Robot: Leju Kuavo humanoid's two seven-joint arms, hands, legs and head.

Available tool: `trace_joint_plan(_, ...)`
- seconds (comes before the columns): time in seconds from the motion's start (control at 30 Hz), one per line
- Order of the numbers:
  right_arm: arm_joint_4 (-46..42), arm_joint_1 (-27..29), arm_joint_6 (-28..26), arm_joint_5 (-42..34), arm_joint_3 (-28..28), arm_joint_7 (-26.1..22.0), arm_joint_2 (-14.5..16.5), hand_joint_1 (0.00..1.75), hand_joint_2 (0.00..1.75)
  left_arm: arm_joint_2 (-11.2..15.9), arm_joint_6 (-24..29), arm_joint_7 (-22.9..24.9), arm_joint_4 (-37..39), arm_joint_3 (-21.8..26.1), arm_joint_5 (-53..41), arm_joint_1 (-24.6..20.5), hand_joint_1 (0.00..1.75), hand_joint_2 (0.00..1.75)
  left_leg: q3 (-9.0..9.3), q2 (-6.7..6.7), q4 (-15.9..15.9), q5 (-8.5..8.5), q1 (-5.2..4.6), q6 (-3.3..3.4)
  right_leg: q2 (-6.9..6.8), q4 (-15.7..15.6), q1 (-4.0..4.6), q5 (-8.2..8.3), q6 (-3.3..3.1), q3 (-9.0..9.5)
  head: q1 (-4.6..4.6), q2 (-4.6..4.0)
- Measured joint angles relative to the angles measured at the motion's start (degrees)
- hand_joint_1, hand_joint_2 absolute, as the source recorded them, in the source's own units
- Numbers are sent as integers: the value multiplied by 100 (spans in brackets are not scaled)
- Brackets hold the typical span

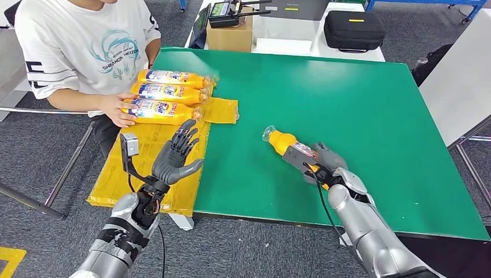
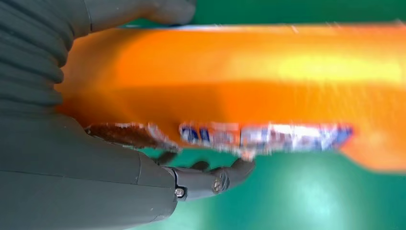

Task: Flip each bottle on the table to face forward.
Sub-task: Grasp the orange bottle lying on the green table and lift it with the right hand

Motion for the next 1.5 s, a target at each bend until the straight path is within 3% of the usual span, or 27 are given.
trace_joint_plan(0.27,599,-627,1034,-144,532,-584,-141,175,175,0,-226,-16,115,24,27,-57,0,175,1,2,1,5,0,0,0,0,1,9,-8,-1,-1,-1)
trace_joint_plan(0.5,707,-693,927,-706,610,-779,-198,175,175,0,-227,-20,196,28,29,-107,0,175,-1,1,1,4,0,-1,0,0,2,8,-8,-2,-1,0)
trace_joint_plan(0.57,711,-671,704,-832,607,-774,-185,175,175,0,-172,-20,200,32,27,-111,0,175,-2,0,1,4,0,-1,0,0,2,8,-8,-2,-1,0)
trace_joint_plan(0.67,560,-443,-155,-1147,512,-765,-90,175,175,1,97,-14,157,60,-27,-74,0,175,-6,-3,1,4,1,0,-1,1,4,8,-8,-2,0,-1)
trace_joint_plan(0.73,192,-142,-832,-1301,376,-768,26,175,175,2,384,-2,70,84,-140,-29,0,175,-7,-3,0,4,2,-1,-1,1,6,8,-8,-5,-1,-1)
trace_joint_plan(0.83,-475,331,-1396,-1361,218,-793,184,175,175,2,697,14,-33,94,-272,-4,0,175,-13,-10,0,4,4,-1,-3,2,7,6,-10,-12,-1,-1)
trace_joint_plan(1.2,-2143,1568,-2540,-1433,9,-1926,663,175,175,-51,1465,-18,-7,-11,-650,-278,0,175,-21,-16,0,4,3,-1,-4,0,5,3,-11,-19,-1,0)
trace_joint_plan(1.5,-2487,1775,-3083,-1206,304,-2522,897,175,175,-211,1465,118,188,-449,-534,-752,0,175,-22,-14,0,4,3,-1,-4,1,6,4,-11,-19,-1,0)
